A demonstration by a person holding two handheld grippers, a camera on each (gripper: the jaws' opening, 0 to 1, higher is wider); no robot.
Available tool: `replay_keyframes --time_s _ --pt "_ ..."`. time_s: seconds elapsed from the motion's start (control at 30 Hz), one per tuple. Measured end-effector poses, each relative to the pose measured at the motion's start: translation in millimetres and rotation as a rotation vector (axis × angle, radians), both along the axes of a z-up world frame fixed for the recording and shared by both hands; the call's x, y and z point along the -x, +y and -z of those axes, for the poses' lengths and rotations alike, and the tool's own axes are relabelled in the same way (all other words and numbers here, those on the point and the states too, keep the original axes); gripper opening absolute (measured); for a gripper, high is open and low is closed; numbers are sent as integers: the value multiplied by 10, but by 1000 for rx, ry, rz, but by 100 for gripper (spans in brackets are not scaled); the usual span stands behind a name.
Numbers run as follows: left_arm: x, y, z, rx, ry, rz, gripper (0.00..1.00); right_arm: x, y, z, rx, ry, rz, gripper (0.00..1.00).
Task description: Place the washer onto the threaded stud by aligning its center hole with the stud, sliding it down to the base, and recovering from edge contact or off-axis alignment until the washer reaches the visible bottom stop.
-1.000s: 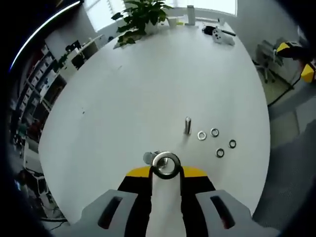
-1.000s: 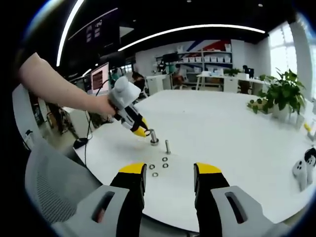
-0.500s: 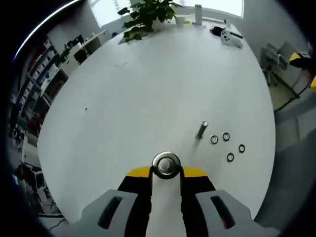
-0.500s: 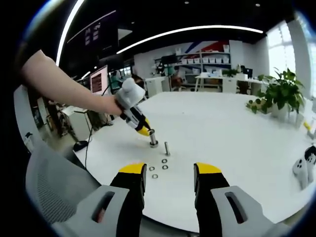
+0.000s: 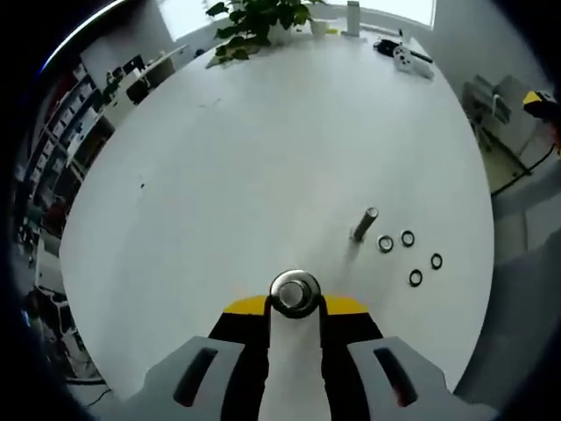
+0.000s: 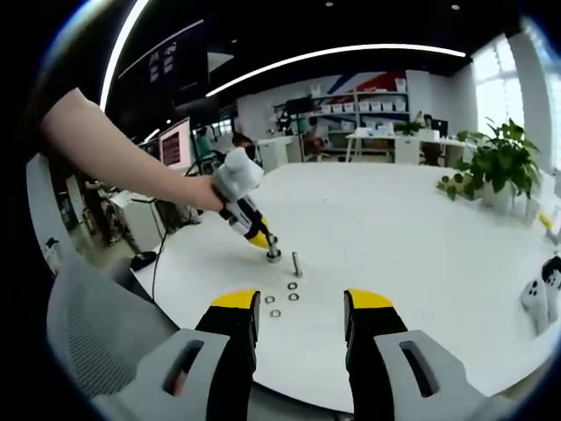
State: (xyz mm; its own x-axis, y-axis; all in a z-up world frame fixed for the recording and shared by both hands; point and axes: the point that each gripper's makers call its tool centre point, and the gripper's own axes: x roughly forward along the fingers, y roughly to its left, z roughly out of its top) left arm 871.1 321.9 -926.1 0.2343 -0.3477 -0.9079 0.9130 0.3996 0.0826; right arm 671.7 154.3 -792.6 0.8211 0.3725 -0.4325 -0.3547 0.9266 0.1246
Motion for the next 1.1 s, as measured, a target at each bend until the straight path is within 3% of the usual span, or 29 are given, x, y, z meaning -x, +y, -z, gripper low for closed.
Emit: replay_keyframes --time_s 0.17,0.33,0.4,0.43,0.53,0.8,1.1 --pt "11 7 128 14 -16 -5 19 -1 -4 4 6 1 0 41" --pt "44 50 230 20 9 -35 18 0 -8 3 5 0 3 41" --pt "131 196 285 -77 24 48 0 -1 -6 3 6 0 2 41" --pt "153 148 245 -15 13 6 0 0 -2 1 5 -1 0 41" --pt "172 188 302 -13 28 -1 0 2 7 0 4 -1 -3 41" --pt "168 80 234 43 7 -47 2 1 11 8 10 3 -6 41" --pt "146 135 -83 163 -46 -167 12 4 38 -1 23 -5 -24 41"
